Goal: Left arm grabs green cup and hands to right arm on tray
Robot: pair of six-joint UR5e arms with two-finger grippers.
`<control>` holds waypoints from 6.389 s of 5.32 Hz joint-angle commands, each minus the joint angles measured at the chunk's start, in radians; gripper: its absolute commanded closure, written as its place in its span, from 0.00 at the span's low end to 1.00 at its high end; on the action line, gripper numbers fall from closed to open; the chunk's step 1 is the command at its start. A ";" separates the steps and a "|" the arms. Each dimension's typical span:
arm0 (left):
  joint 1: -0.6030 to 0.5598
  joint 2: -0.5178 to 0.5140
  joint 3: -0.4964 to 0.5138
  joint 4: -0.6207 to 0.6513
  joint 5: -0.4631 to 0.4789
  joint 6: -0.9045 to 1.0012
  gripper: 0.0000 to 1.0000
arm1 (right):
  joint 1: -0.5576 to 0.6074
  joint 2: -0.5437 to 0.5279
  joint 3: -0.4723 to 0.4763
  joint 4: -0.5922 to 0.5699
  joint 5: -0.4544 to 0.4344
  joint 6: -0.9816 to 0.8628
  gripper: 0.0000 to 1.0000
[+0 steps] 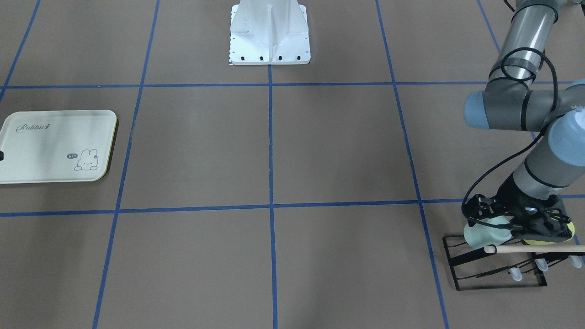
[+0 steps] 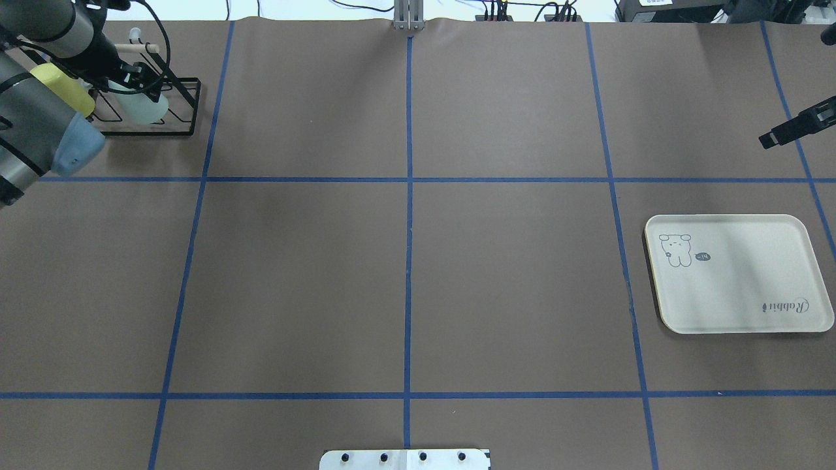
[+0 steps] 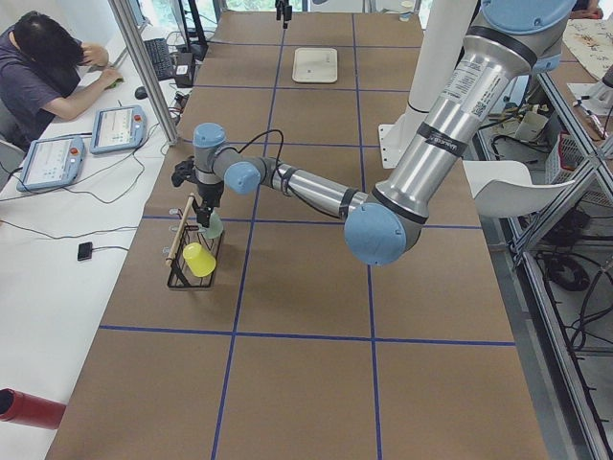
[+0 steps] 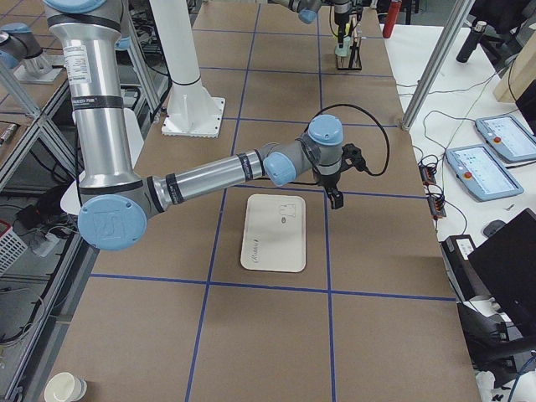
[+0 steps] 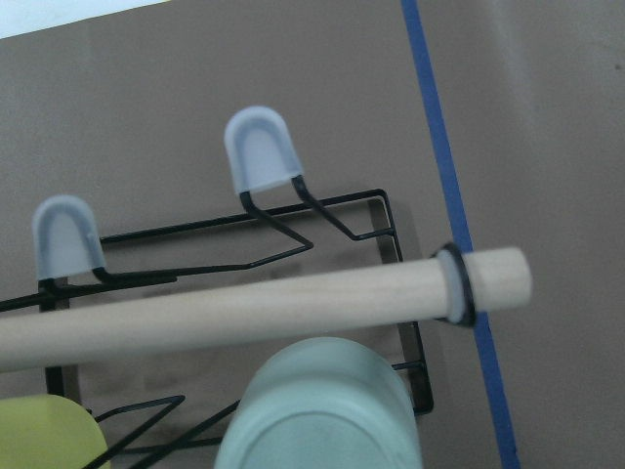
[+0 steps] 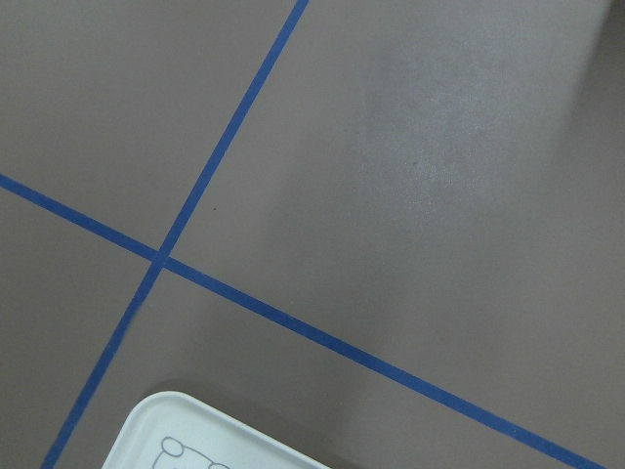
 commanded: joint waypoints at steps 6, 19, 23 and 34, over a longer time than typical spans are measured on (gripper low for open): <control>-0.051 0.002 -0.049 0.014 -0.001 0.013 1.00 | 0.000 0.000 0.002 0.000 0.000 -0.002 0.00; 0.100 0.039 -0.544 -0.304 -0.352 -1.021 1.00 | -0.316 0.209 0.028 0.831 -0.217 1.528 0.01; 0.156 -0.045 -0.538 -0.625 -0.357 -1.439 1.00 | -0.478 0.238 0.049 1.216 -0.400 1.716 0.01; 0.282 -0.047 -0.518 -1.058 -0.134 -1.840 1.00 | -0.635 0.334 0.123 1.356 -0.506 1.911 0.02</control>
